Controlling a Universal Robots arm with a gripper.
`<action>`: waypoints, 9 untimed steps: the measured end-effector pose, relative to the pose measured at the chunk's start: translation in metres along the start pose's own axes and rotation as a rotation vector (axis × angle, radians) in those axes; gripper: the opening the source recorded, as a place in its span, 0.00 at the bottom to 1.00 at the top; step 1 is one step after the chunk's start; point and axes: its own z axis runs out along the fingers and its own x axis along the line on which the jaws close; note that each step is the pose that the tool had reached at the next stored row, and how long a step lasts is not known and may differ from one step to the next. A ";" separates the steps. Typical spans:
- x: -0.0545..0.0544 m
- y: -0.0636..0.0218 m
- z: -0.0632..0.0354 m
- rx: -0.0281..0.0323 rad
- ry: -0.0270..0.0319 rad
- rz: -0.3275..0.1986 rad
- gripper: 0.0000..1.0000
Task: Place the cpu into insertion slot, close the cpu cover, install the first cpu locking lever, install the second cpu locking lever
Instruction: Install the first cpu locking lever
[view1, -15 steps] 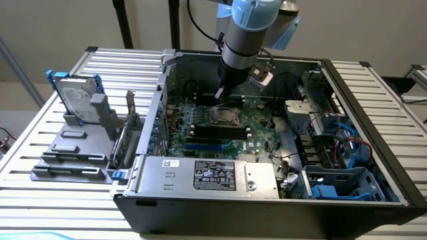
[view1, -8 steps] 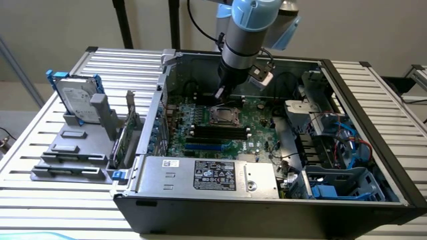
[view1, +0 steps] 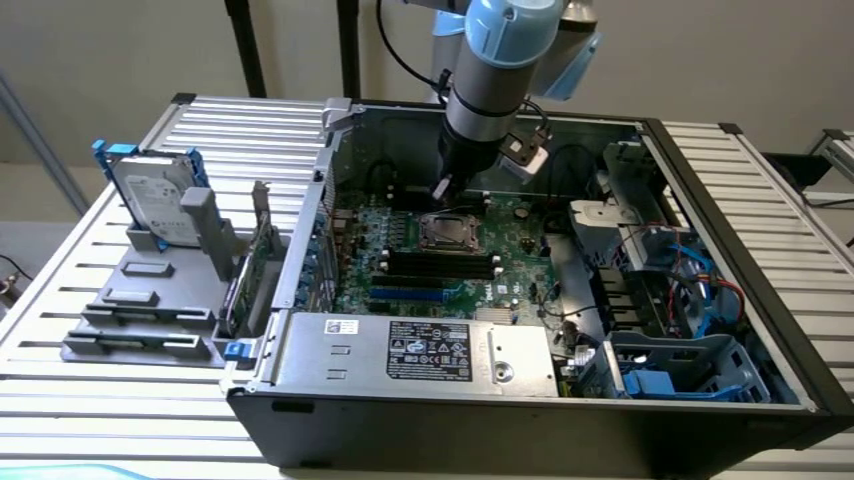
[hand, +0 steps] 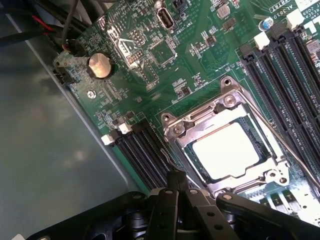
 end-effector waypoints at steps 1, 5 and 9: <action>0.000 0.0005 0.0008 -0.0014 0.0009 -0.001 0.11; 0.001 0.0015 0.0030 -0.0055 0.0036 -0.002 0.11; 0.001 0.0009 0.0033 -0.0055 0.0037 -0.002 0.11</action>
